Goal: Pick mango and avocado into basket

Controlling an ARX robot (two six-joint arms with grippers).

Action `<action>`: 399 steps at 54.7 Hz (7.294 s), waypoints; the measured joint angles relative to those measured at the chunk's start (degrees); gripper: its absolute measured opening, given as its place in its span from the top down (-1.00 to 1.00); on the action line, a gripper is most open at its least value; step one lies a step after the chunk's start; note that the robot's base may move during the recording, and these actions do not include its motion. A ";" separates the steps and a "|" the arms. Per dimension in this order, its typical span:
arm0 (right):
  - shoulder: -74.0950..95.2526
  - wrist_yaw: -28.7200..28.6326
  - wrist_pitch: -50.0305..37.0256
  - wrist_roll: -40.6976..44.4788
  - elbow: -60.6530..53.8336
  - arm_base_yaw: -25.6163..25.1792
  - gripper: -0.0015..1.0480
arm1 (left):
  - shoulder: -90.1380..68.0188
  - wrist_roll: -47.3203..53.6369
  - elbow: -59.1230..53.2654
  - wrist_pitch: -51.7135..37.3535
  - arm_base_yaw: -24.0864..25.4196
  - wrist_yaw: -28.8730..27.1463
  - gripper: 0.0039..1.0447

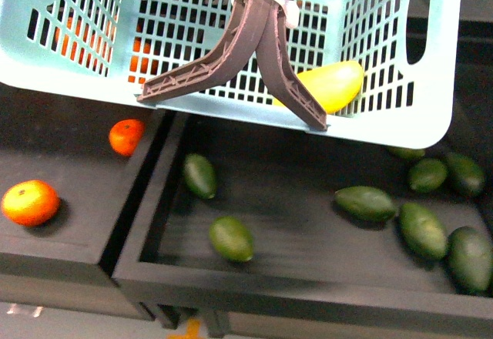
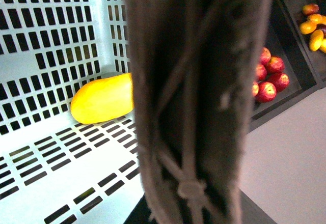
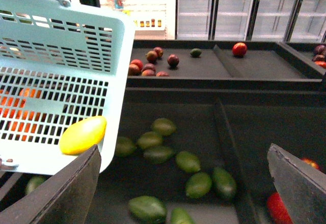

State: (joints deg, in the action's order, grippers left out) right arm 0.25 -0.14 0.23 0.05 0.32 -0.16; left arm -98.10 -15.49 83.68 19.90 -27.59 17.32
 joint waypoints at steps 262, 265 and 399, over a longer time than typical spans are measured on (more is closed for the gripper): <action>86.86 -22.25 -26.12 -6.82 44.68 -5.42 -0.17 | 0.02 0.02 0.00 0.02 0.04 -0.17 0.88; 84.59 -21.29 -24.92 -7.17 44.68 -3.17 -0.17 | 0.02 0.04 0.00 0.02 0.04 -0.17 0.88; 0.20 0.04 -0.15 -0.22 0.11 0.28 0.96 | 0.02 0.07 0.00 0.02 0.00 -0.22 0.88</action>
State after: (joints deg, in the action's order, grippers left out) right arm 0.45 -0.10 0.08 -0.16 0.43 0.12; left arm -98.08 -15.42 83.68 19.92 -27.59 17.10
